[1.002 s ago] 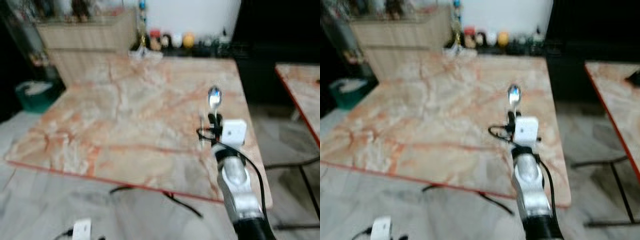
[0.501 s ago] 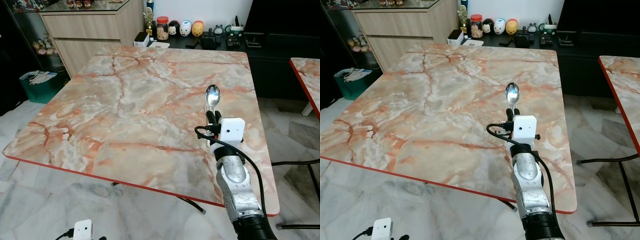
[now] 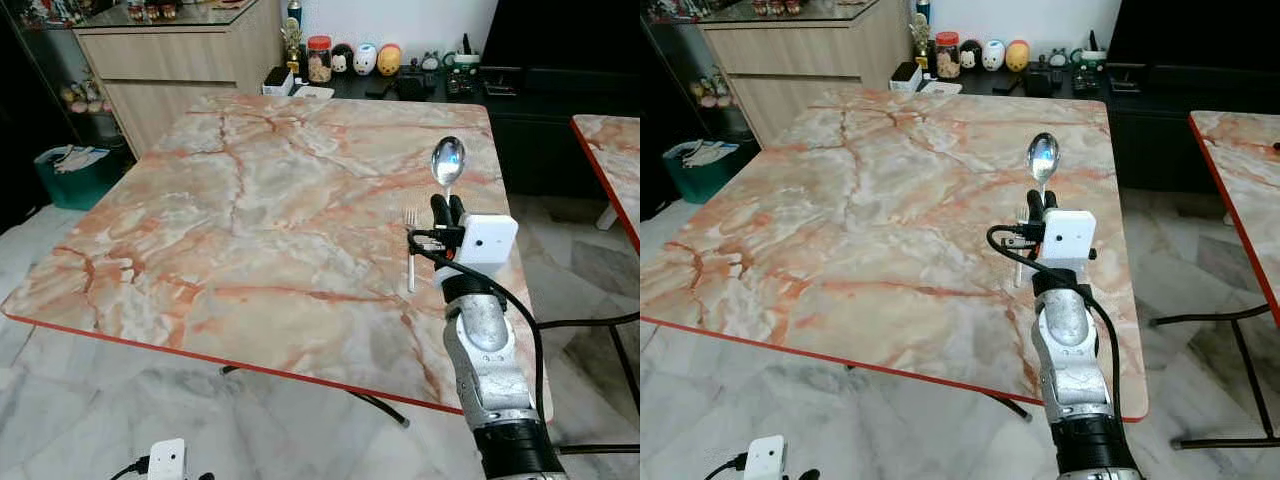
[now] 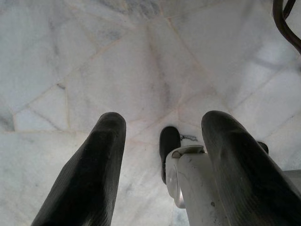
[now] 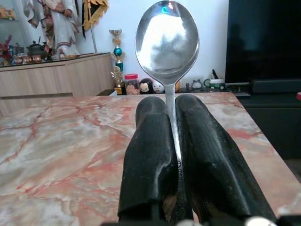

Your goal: Setting the table

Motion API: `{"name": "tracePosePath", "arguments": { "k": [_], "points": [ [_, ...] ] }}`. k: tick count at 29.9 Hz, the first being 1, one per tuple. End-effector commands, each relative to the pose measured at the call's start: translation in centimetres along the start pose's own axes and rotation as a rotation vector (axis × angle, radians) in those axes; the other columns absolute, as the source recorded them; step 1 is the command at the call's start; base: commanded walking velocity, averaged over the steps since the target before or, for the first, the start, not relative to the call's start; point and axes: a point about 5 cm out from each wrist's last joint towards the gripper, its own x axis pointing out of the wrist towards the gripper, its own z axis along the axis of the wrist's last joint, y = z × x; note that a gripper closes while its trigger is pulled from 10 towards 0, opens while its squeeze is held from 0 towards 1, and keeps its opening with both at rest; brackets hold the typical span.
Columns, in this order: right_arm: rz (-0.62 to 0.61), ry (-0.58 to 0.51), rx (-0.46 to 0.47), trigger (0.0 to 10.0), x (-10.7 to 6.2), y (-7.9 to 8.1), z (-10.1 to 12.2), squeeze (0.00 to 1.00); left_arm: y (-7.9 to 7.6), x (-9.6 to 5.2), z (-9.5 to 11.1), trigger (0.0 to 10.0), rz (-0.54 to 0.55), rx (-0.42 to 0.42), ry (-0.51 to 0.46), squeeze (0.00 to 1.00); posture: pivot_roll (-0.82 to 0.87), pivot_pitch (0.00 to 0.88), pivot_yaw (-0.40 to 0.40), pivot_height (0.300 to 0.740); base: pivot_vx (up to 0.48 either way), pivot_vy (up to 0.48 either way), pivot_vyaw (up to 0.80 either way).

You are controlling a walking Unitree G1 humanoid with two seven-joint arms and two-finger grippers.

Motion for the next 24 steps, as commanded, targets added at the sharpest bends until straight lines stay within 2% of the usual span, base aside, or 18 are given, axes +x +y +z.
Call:
{"name": "tracePosePath", "arguments": {
  "k": [1,13,19,24],
  "points": [
    [0.003,-0.011,0.010,10.0,0.07,0.29,0.45,0.00,0.41,-0.22,-0.69,10.0,0.008,0.007,0.021,0.00,-0.11,0.000,0.056,0.740,0.000,-0.296,0.00],
    [0.001,-0.030,0.042,10.0,0.69,0.13,1.02,0.00,0.28,-0.15,-0.54,10.0,0.006,0.000,0.020,0.00,-0.11,0.000,0.051,0.740,0.000,-0.325,0.00],
    [0.009,-0.019,0.050,10.0,0.65,0.41,0.84,0.00,0.22,-0.13,-0.47,10.0,0.004,-0.009,0.015,0.00,-0.11,0.000,0.049,0.740,0.000,-0.352,-0.72],
    [0.003,-0.028,0.042,10.0,0.68,0.34,0.92,0.00,0.18,-0.12,-0.43,10.0,0.003,-0.011,0.014,0.00,-0.11,0.000,0.048,0.740,0.000,-0.356,-0.30]
  ]
}}
